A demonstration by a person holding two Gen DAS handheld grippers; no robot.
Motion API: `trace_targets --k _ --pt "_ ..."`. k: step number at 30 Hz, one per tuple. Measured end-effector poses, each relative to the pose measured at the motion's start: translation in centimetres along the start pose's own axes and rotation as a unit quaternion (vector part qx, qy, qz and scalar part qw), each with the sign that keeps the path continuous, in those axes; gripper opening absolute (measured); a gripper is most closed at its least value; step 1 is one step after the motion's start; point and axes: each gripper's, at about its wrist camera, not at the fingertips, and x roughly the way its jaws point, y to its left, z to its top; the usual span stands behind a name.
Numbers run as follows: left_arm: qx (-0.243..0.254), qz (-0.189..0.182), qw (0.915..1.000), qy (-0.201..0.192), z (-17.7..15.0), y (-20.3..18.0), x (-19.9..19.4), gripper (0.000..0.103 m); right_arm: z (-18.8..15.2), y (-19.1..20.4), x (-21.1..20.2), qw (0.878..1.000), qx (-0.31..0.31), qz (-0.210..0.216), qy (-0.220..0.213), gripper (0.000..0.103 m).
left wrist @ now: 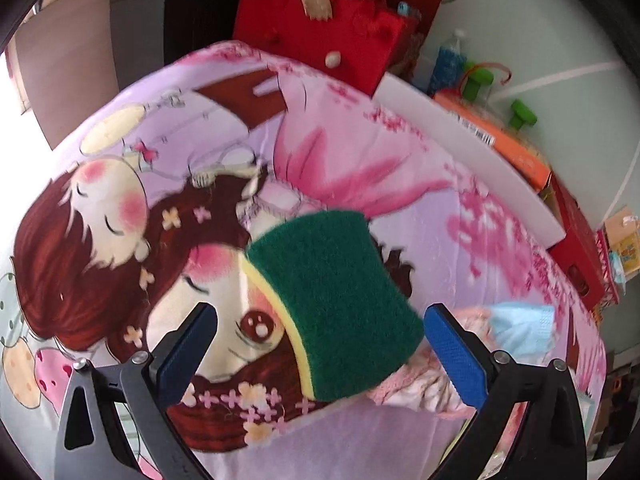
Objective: Organize soft objects
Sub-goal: 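Grasp the green-yellow sponge with the left tool, then grasp the pink baby sock with the right tool while the left lifts the sponge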
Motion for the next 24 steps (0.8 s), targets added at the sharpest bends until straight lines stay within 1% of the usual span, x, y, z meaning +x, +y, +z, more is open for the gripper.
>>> trace_targets --k 3,4,7,9,10,11,12,13,16,19,20,22,24 --pt "-0.004 -0.001 0.9999 0.013 -0.3 0.1 0.2 0.102 0.1 -0.2 -0.2 1.000 0.004 0.002 -0.004 0.097" --pt "-0.004 -0.004 0.9999 0.014 -0.4 0.1 0.2 0.099 0.1 -0.2 -0.3 1.000 0.005 0.003 -0.007 0.096" --pt "-0.008 -0.018 0.9995 0.025 -0.6 0.1 0.3 0.076 0.3 -0.3 -0.7 1.000 0.008 0.012 -0.014 0.092" --pt "-0.015 -0.042 0.9982 0.039 -0.8 0.2 0.6 0.070 0.3 -0.2 -0.9 1.000 0.008 0.014 -0.018 0.092" --pt "-0.021 -0.051 0.9975 0.044 -0.8 0.3 0.7 0.064 0.3 -0.2 -1.0 1.000 0.007 0.014 -0.019 0.092" --pt "-0.029 -0.062 0.9966 0.047 -0.9 0.4 0.7 0.061 0.4 -0.1 -1.0 1.000 0.006 0.014 -0.020 0.092" --pt "-0.037 -0.071 0.9956 0.049 -0.9 0.5 0.8 0.061 0.4 -0.1 -1.1 1.000 0.006 0.016 -0.021 0.092" --pt "-0.043 -0.076 0.9949 0.051 -1.0 0.6 0.8 0.058 0.4 0.0 -1.1 1.000 0.006 0.020 -0.021 0.092" --pt "-0.046 -0.083 0.9943 0.049 -1.0 0.8 0.6 0.047 0.3 0.4 -1.2 0.999 0.002 0.033 -0.021 0.091" --pt "-0.051 -0.087 0.9939 0.045 -1.1 1.0 0.1 0.041 0.3 1.3 -1.0 0.999 -0.011 0.043 -0.020 0.090" --pt "-0.052 -0.090 0.9937 0.042 -1.1 1.1 -0.1 0.036 0.2 1.5 -0.9 0.999 -0.015 0.045 -0.018 0.089" --pt "-0.058 -0.099 0.9926 0.039 -1.2 1.4 -0.5 0.035 0.1 2.0 -0.6 0.998 -0.022 0.057 -0.012 0.083" --pt "-0.057 -0.103 0.9924 0.037 -1.2 1.6 -0.9 0.035 -0.2 2.4 -0.3 0.998 -0.024 0.066 -0.006 0.080"
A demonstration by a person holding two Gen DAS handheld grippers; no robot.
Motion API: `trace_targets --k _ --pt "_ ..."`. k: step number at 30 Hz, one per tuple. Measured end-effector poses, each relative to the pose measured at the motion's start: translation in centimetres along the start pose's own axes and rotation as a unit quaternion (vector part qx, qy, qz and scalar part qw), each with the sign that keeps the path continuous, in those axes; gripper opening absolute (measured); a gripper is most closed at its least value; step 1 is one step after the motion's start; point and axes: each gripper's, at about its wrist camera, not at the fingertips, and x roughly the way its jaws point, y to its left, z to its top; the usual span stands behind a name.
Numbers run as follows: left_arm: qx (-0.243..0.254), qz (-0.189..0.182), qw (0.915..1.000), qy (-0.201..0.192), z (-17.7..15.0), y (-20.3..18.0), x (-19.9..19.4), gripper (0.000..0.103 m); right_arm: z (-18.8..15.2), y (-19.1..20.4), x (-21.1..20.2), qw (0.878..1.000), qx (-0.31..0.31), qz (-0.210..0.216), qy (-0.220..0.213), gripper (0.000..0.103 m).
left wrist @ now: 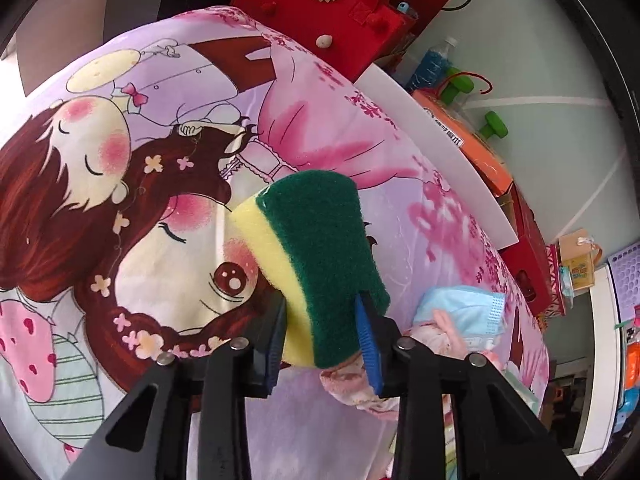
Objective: Organize soft objects
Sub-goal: 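Grasp the pink baby sock with the right tool while the left lifts the sponge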
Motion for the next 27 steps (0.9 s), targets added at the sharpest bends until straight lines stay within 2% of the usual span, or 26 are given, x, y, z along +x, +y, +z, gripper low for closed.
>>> trace_targets --k 2,4,8,10,15,21,27 --pt "0.003 0.002 1.0000 -0.003 0.0 0.1 -0.3 0.034 -0.2 0.5 0.4 1.000 -0.007 0.003 0.006 0.076" --pt "0.001 0.002 1.0000 -0.006 0.0 0.3 -0.7 0.034 -0.4 0.9 0.7 1.000 -0.014 0.014 0.014 0.065" --pt "-0.002 0.002 0.9998 -0.019 0.0 0.8 -1.9 0.034 -0.7 1.5 1.5 0.999 -0.024 0.026 0.025 0.062" --pt "-0.001 0.003 0.9997 -0.026 0.0 1.0 -2.6 0.034 -0.9 1.7 2.0 0.998 -0.029 0.037 0.034 0.054" --pt "0.000 0.007 0.9995 -0.032 -0.2 1.6 -3.5 0.034 -1.7 2.3 3.6 0.997 -0.041 0.042 0.056 0.047" --pt "-0.003 0.005 0.9993 -0.036 -0.1 2.0 -4.1 0.034 -2.5 2.0 5.3 0.996 -0.035 0.032 0.078 0.044" --pt "-0.005 0.002 0.9993 -0.036 0.1 2.1 -4.0 0.034 -2.6 1.3 6.3 0.996 -0.024 0.026 0.087 0.034"
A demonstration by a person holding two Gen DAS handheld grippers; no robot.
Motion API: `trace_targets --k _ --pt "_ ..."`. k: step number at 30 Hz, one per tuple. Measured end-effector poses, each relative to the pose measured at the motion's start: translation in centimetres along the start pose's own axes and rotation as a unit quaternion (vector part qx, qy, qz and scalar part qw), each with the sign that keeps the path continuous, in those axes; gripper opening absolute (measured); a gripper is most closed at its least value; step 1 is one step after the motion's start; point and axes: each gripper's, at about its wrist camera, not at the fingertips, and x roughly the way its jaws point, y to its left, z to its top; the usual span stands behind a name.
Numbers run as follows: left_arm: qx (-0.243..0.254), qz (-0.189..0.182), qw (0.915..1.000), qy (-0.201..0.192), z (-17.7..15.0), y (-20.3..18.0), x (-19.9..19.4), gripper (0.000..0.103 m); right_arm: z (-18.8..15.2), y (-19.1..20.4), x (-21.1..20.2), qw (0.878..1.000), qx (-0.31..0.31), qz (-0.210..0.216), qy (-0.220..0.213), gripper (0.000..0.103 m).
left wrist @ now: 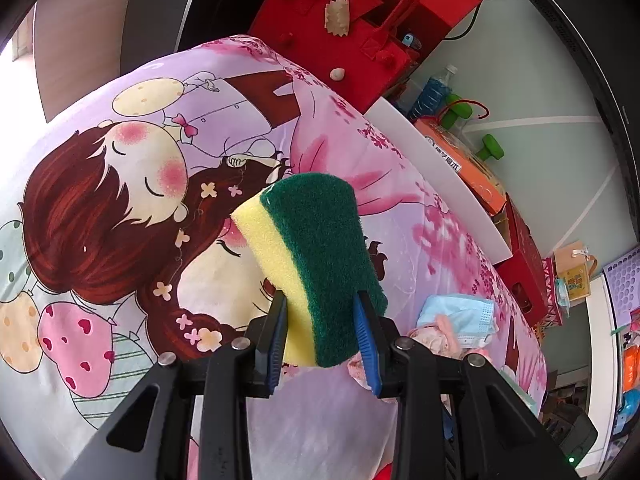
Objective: Organize soft objects
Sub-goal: 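Grasp the pink baby sock with the right tool while the left lifts the sponge, then carry the sponge and the pink sock over the tray with both tools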
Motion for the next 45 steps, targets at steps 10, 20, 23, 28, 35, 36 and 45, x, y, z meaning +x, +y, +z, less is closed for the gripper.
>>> trace_targets --k 10,20,23,28,35,36,45 --pt "0.008 0.001 1.0000 -0.002 0.0 -0.6 -0.1 0.034 0.0 -0.9 0.1 1.000 0.018 -0.011 -0.005 0.010" --pt "0.029 -0.007 0.9990 -0.033 0.5 -1.8 -2.3 0.034 0.4 -1.4 -2.3 0.999 0.031 0.010 -0.031 0.008" --pt "0.039 -0.010 0.9982 -0.044 0.6 -2.4 -3.2 0.034 0.7 -1.3 -3.6 0.998 0.029 0.017 -0.047 0.006" --pt "0.051 -0.014 0.9968 -0.060 0.6 -3.4 -4.5 0.034 1.0 -0.9 -6.0 0.996 0.019 0.030 -0.077 0.005" --pt "0.075 -0.023 0.9931 -0.087 0.4 -5.2 -6.5 0.034 1.2 -0.9 -9.0 0.992 0.016 0.041 -0.115 0.005" --pt "0.080 -0.025 0.9926 -0.089 0.3 -5.6 -6.7 0.034 1.2 -1.1 -9.4 0.992 0.018 0.040 -0.119 0.005" --pt "0.132 -0.041 0.9856 -0.097 -1.4 -9.5 -7.4 0.034 1.0 -4.6 -12.3 0.987 0.055 0.015 -0.150 0.005"
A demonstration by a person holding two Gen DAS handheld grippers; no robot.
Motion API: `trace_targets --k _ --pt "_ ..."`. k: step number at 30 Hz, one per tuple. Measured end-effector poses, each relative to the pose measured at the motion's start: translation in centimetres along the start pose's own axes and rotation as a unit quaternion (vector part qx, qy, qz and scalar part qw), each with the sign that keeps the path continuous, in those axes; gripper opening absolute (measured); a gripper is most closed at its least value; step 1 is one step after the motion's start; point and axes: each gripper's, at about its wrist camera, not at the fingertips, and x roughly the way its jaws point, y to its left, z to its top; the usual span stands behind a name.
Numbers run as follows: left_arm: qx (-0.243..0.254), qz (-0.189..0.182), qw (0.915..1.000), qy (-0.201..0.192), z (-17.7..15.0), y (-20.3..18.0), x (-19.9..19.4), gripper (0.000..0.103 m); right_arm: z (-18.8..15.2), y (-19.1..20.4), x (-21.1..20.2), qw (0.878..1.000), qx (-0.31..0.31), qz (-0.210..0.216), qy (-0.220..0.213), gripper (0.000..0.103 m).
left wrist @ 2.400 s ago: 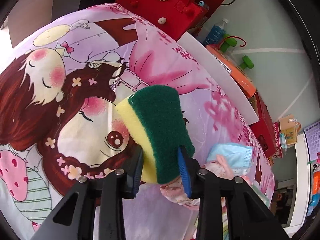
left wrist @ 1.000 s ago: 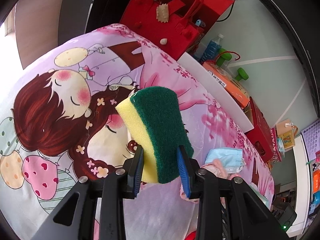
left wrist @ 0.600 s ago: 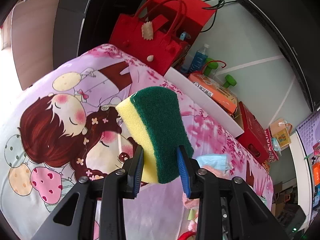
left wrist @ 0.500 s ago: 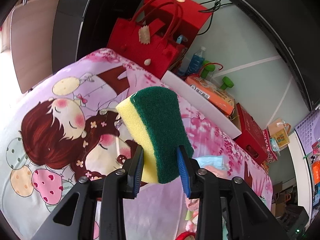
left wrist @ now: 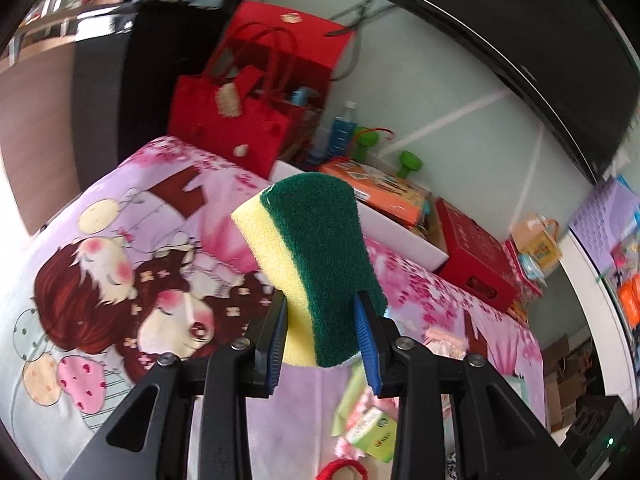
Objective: Organize soft objects
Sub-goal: 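Carry the sponge and the pink sock over the tray with both tools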
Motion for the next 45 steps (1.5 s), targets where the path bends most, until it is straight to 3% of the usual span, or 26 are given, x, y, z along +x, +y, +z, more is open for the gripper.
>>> trace_targets --k 14,18,22,29,35,45 --pt "0.099 -0.088 0.9900 0.049 -4.6 -10.0 2.3 0.034 1.0 -9.7 -5.3 0.992 0.066 -0.092 -0.048 0.005" --pt "0.113 -0.124 0.9833 0.072 -6.3 -12.5 3.2 0.034 1.1 -12.6 -6.9 0.987 0.085 -0.120 -0.061 0.005" --pt "0.143 -0.134 0.9764 0.091 -8.3 -14.9 4.4 0.034 0.9 -16.0 -8.5 0.978 0.118 -0.154 -0.072 0.005" --pt "0.172 -0.181 0.9578 0.142 -12.0 -18.7 7.0 0.034 0.6 -20.5 -10.8 0.963 0.164 -0.197 -0.088 0.005" --pt "0.190 -0.176 0.9484 0.184 -14.3 -20.1 9.0 0.034 0.3 -23.1 -11.6 0.954 0.187 -0.217 -0.091 0.005" --pt "0.162 -0.160 0.9427 0.244 -16.0 -19.1 12.4 0.035 -0.1 -25.2 -10.9 0.946 0.219 -0.223 -0.087 0.005"
